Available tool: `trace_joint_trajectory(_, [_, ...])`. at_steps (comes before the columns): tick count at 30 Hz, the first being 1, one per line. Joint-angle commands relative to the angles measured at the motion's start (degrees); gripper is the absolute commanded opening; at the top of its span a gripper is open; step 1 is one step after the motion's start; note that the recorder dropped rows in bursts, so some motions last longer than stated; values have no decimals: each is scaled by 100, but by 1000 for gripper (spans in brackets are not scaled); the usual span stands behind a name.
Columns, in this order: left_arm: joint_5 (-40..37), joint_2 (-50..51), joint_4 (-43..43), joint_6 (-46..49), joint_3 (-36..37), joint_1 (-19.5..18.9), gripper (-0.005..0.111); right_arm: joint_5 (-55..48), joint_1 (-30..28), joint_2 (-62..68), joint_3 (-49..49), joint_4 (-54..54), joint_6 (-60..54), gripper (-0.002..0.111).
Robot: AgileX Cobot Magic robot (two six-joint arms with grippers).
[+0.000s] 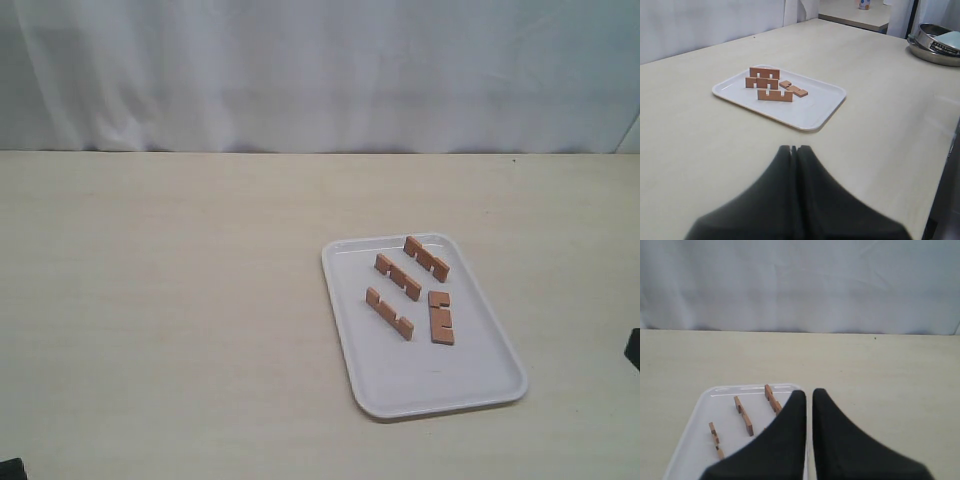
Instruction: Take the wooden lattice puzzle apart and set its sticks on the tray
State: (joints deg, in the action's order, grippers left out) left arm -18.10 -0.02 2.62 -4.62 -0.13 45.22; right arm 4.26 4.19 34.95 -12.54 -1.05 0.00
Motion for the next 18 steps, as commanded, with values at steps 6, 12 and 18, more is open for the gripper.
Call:
trace_joint_trajectory(6, [42,2,-21,-16,13,16,0,507,-235,-818,860,-6,107,4])
trace_joint_trajectory(12, [42,2,-21,-16,13,16,0,529,-235,-1400,1254,-6,107,4])
trace_joint_trajectory(18, [42,2,-21,-16,13,16,0,35,-235,-2134,1254,-6,107,4])
